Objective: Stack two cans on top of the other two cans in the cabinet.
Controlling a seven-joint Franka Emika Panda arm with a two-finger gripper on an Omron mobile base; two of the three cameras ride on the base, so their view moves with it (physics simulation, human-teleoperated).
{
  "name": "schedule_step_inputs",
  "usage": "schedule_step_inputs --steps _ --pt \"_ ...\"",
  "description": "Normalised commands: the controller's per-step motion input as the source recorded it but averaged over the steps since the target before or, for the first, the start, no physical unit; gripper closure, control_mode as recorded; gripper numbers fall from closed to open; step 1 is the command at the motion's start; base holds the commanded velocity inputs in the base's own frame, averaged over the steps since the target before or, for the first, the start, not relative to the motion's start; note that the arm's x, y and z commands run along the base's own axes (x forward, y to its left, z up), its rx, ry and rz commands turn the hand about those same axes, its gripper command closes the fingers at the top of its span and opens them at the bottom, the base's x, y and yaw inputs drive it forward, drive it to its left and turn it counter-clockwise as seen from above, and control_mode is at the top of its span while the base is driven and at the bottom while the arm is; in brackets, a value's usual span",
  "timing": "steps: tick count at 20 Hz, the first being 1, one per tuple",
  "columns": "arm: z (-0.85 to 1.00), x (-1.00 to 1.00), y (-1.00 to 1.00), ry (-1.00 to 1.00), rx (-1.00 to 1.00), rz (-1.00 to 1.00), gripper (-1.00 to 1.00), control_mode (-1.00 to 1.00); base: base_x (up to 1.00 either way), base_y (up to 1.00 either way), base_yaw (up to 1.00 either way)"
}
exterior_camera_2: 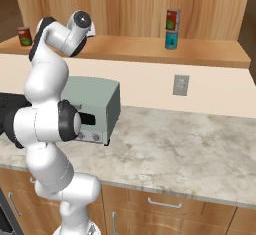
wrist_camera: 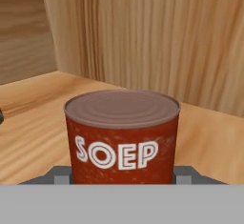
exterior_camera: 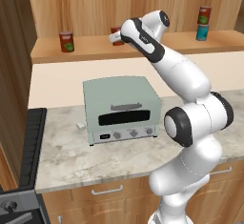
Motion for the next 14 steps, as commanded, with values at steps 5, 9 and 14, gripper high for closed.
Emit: schedule_step_inputs --steps 5,9,14 --pt "0.14 -0.32 0.08 0.0 0.0 0.0 1.0 -1.0 0.0 0.0 0.0" --pt "0.2 -0.34 0.05 -0.01 0.03 0.0 1.0 -1.0 0.0 0.0 0.0" --pt "0.26 -0.21 0.12 -0.01 0.01 0.0 1.0 -1.0 0.0 0.0 0.0"
